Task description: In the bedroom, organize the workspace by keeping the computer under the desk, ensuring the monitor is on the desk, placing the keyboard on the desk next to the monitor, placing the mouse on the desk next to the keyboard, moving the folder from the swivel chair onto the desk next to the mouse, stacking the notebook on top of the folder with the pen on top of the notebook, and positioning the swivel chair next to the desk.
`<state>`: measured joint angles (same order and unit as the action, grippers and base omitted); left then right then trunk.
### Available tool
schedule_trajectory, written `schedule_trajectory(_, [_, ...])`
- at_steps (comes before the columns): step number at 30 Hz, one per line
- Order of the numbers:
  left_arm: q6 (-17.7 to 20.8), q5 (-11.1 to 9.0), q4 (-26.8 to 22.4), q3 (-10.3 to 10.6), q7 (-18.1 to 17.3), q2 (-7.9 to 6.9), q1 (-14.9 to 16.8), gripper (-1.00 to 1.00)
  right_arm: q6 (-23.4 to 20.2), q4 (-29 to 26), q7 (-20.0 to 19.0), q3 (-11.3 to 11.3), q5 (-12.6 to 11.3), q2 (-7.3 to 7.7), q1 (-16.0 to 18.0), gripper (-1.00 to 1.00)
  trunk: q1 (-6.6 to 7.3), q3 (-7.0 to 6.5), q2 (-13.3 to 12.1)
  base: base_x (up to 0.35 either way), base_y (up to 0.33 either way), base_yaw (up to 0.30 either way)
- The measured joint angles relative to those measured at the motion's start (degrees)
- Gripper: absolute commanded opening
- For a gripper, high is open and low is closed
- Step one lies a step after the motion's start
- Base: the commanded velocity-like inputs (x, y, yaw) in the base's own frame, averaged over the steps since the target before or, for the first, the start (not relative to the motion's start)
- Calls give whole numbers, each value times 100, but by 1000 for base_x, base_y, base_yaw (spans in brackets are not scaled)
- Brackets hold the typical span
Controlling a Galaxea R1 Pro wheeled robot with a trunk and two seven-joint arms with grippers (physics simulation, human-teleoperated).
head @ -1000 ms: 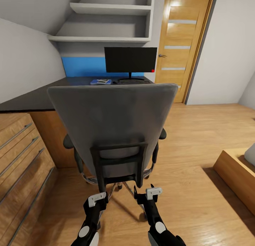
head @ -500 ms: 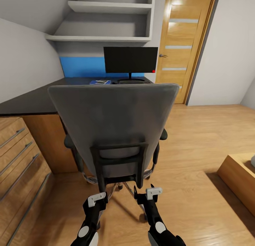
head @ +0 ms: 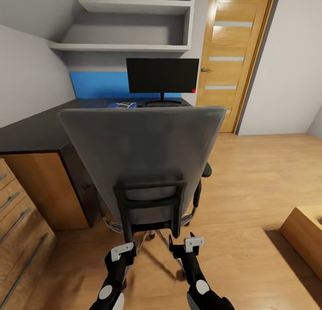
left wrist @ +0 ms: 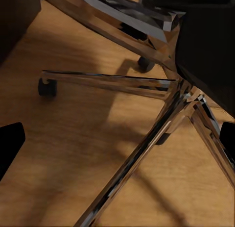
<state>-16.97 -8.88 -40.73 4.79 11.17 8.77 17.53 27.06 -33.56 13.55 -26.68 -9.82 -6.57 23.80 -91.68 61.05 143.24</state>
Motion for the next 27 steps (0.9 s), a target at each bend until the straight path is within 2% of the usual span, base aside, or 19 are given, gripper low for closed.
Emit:
schedule_trajectory(11, [2, -7, 4, -1, -6, -3, -1, 100, -7, 10, -6, 0, 16, -1, -1, 100, 0, 0, 0, 311, -94, 0])
schedule_trajectory(27, [4, 5, 5, 13, -30, -42, 0, 100, -18, 7, -17, -16, 29, -2, -3, 100, 0, 1, 0, 333, -5, 0])
